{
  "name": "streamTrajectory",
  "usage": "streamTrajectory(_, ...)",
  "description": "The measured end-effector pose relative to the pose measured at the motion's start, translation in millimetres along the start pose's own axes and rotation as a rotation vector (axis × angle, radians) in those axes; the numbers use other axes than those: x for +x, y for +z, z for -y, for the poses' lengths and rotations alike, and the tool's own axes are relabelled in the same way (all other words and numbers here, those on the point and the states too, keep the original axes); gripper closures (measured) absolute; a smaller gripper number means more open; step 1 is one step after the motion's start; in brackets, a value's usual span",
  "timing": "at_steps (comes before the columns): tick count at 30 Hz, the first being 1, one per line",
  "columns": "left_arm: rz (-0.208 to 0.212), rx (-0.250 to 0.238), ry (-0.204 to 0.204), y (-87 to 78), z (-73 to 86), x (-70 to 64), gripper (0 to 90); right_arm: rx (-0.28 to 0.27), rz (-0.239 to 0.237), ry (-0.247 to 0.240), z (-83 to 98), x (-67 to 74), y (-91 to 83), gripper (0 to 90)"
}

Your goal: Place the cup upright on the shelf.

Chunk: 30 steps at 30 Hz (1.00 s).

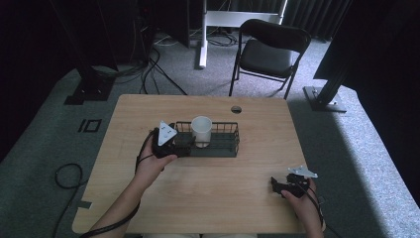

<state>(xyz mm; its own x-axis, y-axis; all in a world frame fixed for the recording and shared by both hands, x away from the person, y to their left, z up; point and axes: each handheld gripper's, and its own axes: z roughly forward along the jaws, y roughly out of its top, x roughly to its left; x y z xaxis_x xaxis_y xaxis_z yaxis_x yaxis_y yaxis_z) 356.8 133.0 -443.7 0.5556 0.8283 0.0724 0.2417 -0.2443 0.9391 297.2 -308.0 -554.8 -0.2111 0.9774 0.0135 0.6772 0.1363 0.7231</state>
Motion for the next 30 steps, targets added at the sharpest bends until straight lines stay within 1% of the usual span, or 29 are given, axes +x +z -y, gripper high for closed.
streamTrajectory(2, -0.001, -0.003, 0.003, -3.0, 3.1, -0.5, 9.9, 0.0, 0.0, 0.001, 0.0, 0.1, 0.0, 10.8)
streamTrajectory(5, 0.007, -0.003, -0.017, -7.5, 9.6, -0.9, 9.9, 0.0, 0.0, 0.0, 0.0, 0.0, 0.0, 10.8)
streamTrajectory(9, 0.004, 0.004, -0.026, -10.5, 18.2, -0.4, 9.9, 0.0, 0.0, 0.0, 0.0, 0.0, 0.0, 10.9)
streamTrajectory(11, 0.004, 0.004, -0.026, -10.5, 18.2, -0.4, 9.9, 0.0, 0.0, 0.0, 0.0, 0.0, 0.0, 10.8)
streamTrajectory(12, -0.002, 0.01, -0.033, -12.5, 27.0, 0.1, 9.9, 0.0, 0.0, 0.0, 0.0, 0.0, 0.0, 10.9)
streamTrajectory(13, -0.001, 0.016, -0.027, -13.0, 29.7, 0.2, 9.9, 0.0, 0.0, 0.0, 0.0, 0.0, 0.0, 10.8)
streamTrajectory(17, -0.007, 0.032, -0.031, -16.1, 39.7, 0.6, 9.9, 0.0, 0.0, -0.001, 0.0, 0.0, 0.0, 10.8)
streamTrajectory(21, -0.028, 0.044, -0.031, -19.7, 49.7, 1.5, 9.9, 0.0, 0.0, -0.001, 0.0, 0.0, 0.0, 10.9)
streamTrajectory(23, -0.023, 0.057, -0.041, -21.3, 54.8, 1.7, 9.9, 0.0, 0.0, -0.001, 0.0, -0.1, 0.0, 10.9)
streamTrajectory(30, -0.033, 0.103, -0.063, -25.6, 74.1, 6.4, 9.9, 0.0, 0.0, 0.0, 0.0, 0.0, 0.0, 10.9)
